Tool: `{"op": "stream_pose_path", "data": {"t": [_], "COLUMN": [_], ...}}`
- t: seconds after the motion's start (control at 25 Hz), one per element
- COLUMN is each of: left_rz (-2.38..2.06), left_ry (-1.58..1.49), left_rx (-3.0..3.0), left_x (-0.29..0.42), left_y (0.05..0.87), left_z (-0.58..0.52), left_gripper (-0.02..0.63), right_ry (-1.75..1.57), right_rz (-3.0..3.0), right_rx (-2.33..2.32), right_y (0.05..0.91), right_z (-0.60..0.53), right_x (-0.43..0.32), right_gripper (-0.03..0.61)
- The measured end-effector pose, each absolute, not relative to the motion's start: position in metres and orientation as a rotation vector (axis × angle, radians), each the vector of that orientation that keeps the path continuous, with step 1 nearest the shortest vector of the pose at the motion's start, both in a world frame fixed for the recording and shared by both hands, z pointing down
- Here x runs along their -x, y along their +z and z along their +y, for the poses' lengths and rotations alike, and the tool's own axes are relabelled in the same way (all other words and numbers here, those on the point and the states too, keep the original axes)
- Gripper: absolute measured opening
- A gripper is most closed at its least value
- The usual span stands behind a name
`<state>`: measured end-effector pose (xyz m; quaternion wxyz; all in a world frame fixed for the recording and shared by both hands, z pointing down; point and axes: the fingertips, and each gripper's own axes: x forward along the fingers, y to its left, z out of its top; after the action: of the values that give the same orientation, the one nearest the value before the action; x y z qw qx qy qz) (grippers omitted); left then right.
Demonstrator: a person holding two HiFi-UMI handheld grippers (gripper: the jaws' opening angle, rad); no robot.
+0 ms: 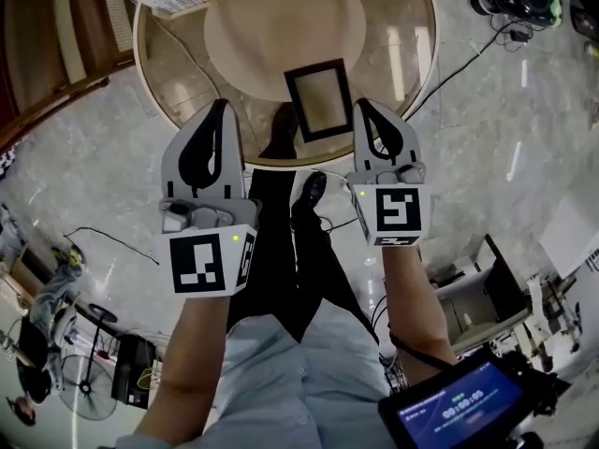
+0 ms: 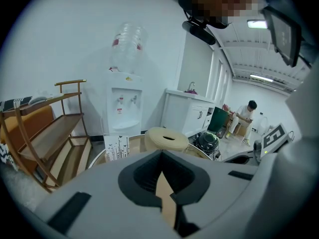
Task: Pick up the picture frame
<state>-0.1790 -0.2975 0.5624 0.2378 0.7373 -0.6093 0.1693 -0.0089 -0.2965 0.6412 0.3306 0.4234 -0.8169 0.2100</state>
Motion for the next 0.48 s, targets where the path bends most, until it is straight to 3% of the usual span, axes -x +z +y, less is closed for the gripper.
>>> {"op": "stream_pose_path", "data": {"t": [0.48], "left_rz": [-1.627], "left_ry": [0.49], "left_rx": [-1.99], "left_x": [0.175], "left_y": [0.602], "left_z": [-0.294], "left_gripper": [0.011], "right_ry": [0.619], "right_rz": [-2.112], "right_rx": [-1.071], "right_y": [0.689], "right_z": [-0.287], "right_x": [0.006], "right_gripper": [0.089]}}
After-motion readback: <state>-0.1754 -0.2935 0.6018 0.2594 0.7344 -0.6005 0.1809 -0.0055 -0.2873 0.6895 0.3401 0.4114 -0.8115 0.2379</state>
